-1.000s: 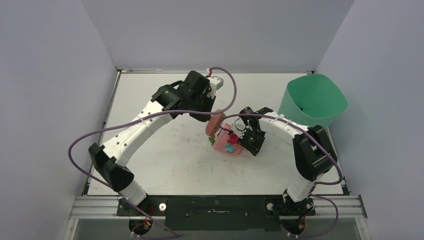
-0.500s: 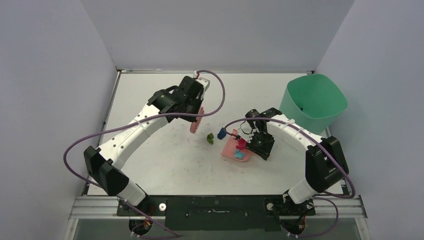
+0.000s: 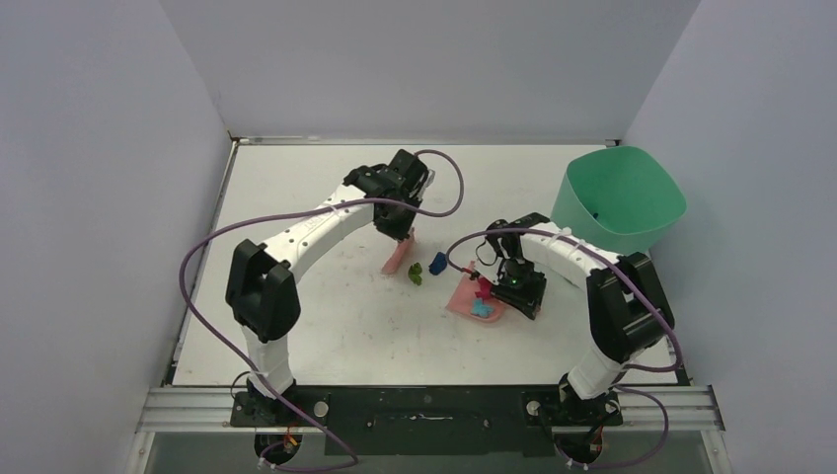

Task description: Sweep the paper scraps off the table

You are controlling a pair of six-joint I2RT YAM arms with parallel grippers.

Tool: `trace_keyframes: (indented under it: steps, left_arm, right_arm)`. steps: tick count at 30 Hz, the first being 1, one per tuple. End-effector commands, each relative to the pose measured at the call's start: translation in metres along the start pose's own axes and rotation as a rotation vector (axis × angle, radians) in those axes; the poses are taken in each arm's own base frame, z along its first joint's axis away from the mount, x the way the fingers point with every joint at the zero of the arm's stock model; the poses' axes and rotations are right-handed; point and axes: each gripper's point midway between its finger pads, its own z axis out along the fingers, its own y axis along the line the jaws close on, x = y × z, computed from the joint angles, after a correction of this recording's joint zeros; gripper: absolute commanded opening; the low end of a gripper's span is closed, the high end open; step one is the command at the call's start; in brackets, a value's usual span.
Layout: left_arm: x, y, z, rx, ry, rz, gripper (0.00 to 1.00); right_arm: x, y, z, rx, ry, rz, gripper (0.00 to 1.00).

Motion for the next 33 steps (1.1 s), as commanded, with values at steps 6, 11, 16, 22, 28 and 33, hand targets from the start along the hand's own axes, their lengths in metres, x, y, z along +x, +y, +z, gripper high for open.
trace_keyframes:
  steps: [6,11,16,22,28,33]
  left_arm:
    - [-0.046,-0.095,-0.048,0.423,-0.163,-0.045,0.00]
    - [-0.059,-0.060,-0.096,0.302,-0.323,-0.062,0.00]
    - [-0.058,-0.019,-0.116,0.155,-0.462,-0.064,0.00]
    - [-0.038,0.013,-0.106,0.078,-0.468,-0.119,0.00]
    - [-0.002,0.022,-0.069,-0.016,-0.184,-0.062,0.00]
    - [0.012,0.013,-0.039,-0.002,-0.064,-0.045,0.00]
  right_arm:
    - [-0.037,-0.020,0.001,0.020,-0.074,0.011,0.09]
    - [-0.036,-0.016,-0.010,0.050,-0.155,0.004,0.09]
    - [-0.032,-0.008,-0.019,0.063,-0.224,0.014,0.09]
    - [-0.027,0.002,-0.024,0.045,-0.244,0.022,0.09]
    - [-0.003,0.009,-0.025,0.010,-0.120,-0.003,0.08]
    - [0.005,0.002,-0.022,0.036,-0.042,0.003,0.08]
